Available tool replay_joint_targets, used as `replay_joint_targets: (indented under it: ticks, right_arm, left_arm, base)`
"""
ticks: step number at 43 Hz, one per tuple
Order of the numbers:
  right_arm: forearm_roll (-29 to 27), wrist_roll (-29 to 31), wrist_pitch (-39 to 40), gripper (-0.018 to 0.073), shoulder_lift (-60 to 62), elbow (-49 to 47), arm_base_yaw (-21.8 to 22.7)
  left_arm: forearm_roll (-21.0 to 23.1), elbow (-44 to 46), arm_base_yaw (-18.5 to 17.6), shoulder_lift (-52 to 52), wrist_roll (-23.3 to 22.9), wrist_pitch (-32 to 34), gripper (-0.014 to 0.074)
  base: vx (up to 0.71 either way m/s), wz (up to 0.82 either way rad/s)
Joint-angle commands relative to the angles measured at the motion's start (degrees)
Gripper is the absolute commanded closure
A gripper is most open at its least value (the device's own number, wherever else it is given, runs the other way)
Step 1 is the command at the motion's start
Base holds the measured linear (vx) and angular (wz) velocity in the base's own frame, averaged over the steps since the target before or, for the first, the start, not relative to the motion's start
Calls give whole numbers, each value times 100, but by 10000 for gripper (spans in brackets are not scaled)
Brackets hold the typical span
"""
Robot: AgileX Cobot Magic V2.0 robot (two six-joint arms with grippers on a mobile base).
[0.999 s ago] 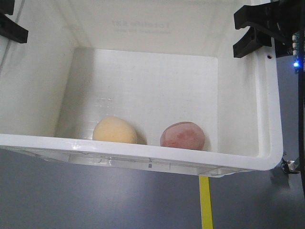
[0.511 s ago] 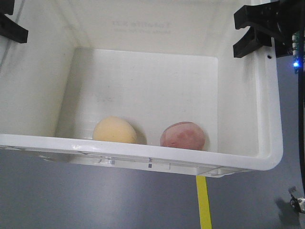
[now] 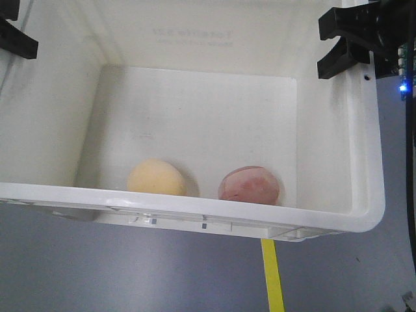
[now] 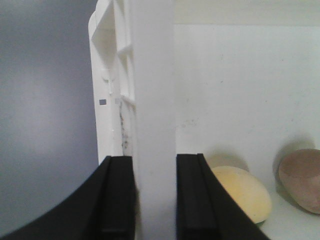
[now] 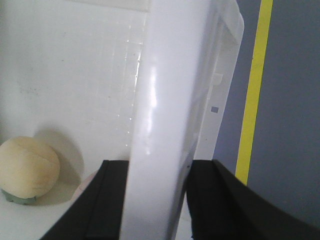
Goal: Place moving items into box and shelve
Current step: 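Keep the tote level in both grippers while driving across the floor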
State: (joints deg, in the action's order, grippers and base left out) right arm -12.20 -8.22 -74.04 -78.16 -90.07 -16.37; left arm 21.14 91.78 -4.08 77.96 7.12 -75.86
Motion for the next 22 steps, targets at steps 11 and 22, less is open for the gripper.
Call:
replay_joint_targets:
  ticks: [11, 22]
  right_arm:
    - [-760, 153, 365, 559, 248, -271, -33]
    - [-760, 153, 365, 559, 248, -271, -33]
  left_arm:
    - [851, 240, -57, -242, -8, 395, 597]
    - [851, 240, -57, -242, -8, 395, 597]
  base:
    - [44, -21]
    - [43, -33]
